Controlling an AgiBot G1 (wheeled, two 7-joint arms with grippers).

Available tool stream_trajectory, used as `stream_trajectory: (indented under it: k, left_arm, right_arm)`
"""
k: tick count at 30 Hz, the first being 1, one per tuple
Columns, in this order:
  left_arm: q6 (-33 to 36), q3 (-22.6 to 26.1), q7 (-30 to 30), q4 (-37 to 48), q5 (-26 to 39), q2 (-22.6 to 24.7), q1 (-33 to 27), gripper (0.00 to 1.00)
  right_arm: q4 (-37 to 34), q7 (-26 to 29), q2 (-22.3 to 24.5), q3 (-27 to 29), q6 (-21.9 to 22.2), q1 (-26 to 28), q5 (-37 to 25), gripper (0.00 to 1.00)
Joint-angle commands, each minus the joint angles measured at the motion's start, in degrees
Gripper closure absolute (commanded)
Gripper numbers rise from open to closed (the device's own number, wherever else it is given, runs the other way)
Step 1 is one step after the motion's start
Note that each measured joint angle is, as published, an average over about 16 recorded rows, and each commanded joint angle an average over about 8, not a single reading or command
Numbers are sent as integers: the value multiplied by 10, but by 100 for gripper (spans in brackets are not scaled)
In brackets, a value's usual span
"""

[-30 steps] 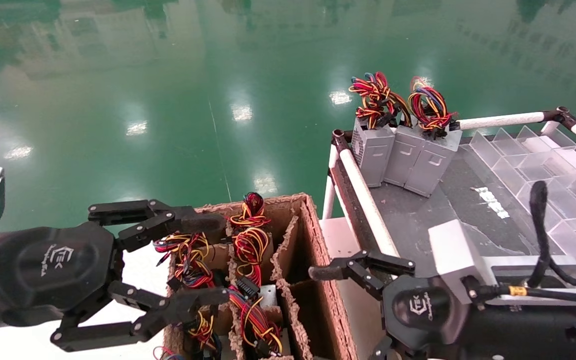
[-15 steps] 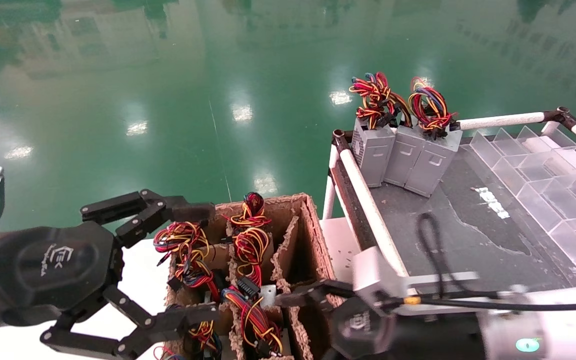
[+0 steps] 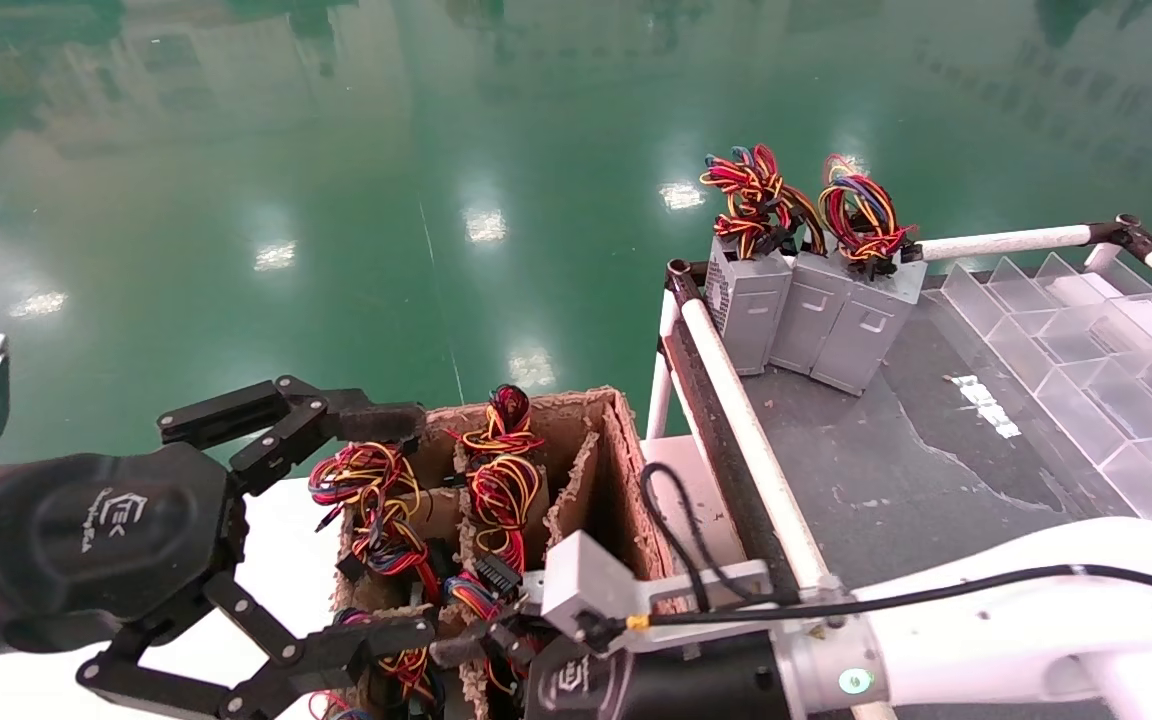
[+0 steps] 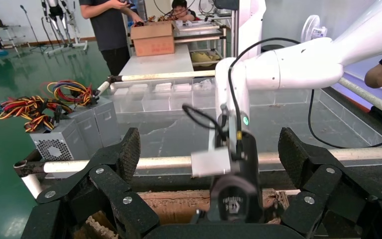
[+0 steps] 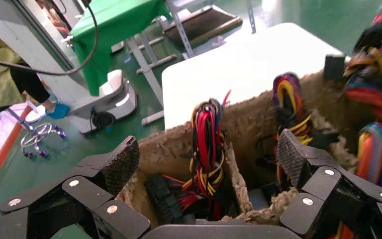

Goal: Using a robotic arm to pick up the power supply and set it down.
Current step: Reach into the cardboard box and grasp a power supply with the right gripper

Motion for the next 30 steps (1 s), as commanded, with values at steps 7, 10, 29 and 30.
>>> stream_trajectory:
  k: [7,10,29,30]
  left_arm:
    - [0,0,0,0,0,0,0,0]
    - [0,0,0,0,0,0,0,0]
    - [0,0,0,0,0,0,0,0]
    - [0,0,0,0,0,0,0,0]
  right_arm:
    - [-47,-29,-37,-14,-8,4,-12,93]
    - [-60,-38,-47,-17,-10,4,-15,100]
    - [-121,-90,-73,-18,-21,8,-12,100]
    - [-123,-93,-73,-17,-22,8,-12,100]
